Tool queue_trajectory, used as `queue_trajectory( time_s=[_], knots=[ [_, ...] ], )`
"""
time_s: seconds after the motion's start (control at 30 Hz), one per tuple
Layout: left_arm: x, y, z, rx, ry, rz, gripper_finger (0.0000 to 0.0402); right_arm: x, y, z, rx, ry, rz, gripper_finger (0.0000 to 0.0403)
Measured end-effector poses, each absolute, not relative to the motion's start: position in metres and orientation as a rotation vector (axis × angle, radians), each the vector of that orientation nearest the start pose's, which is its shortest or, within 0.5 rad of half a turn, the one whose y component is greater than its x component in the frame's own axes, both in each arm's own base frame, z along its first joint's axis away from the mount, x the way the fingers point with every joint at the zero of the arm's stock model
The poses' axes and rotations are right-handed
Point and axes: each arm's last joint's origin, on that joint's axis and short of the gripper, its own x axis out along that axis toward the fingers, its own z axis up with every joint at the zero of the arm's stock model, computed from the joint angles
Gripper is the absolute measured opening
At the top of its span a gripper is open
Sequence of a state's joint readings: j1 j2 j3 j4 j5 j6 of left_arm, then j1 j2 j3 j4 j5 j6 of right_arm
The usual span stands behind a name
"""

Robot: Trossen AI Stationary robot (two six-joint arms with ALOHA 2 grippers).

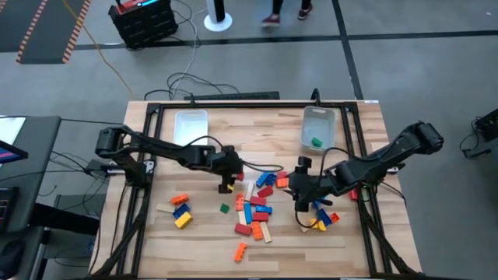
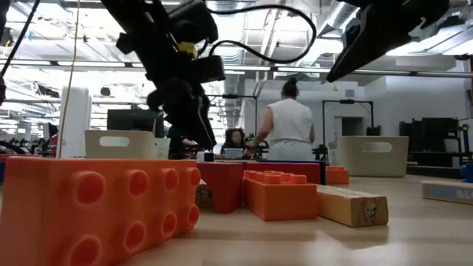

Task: Sort blocks by size
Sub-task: Put the small red block into the gray bin

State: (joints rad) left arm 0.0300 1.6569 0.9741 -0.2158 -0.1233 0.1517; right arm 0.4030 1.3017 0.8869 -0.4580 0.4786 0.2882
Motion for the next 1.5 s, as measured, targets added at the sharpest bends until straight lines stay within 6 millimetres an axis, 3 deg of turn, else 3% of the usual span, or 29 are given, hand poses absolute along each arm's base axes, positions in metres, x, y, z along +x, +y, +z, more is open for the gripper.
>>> queue_trajectory(
  time_s=[0.23, 0.47, 0.77, 0.93, 1.07, 1.23, 1.5],
  knots=[
    [0.335, 0.023, 0.178, 0.17, 0.891, 0.014, 0.0227, 0.241, 0.089, 0.234, -0.086, 0.744, -0.179, 0.0254],
    [0.345, 0.024, 0.147, 0.159, 0.931, -0.032, 0.0227, 0.243, 0.089, 0.235, -0.075, 0.713, -0.172, 0.0254],
    [0.347, 0.026, 0.147, 0.168, 0.918, -0.037, 0.0221, 0.244, 0.09, 0.235, -0.073, 0.705, -0.17, 0.0254],
    [0.351, 0.025, 0.131, 0.155, 0.945, -0.057, 0.0209, 0.244, 0.093, 0.237, -0.081, 0.682, -0.152, 0.0254],
    [0.351, 0.025, 0.13, 0.154, 0.948, -0.059, 0.0188, 0.244, 0.094, 0.238, -0.091, 0.675, -0.141, 0.0254],
    [0.35, 0.027, 0.133, 0.152, 0.947, -0.05, 0.0132, 0.245, 0.094, 0.238, -0.132, 0.669, -0.147, 0.0254],
    [0.348, 0.038, 0.145, 0.115, 0.942, -0.023, 0.0127, 0.25, 0.098, 0.246, -0.332, 0.585, -0.061, 0.0254]
  ],
)
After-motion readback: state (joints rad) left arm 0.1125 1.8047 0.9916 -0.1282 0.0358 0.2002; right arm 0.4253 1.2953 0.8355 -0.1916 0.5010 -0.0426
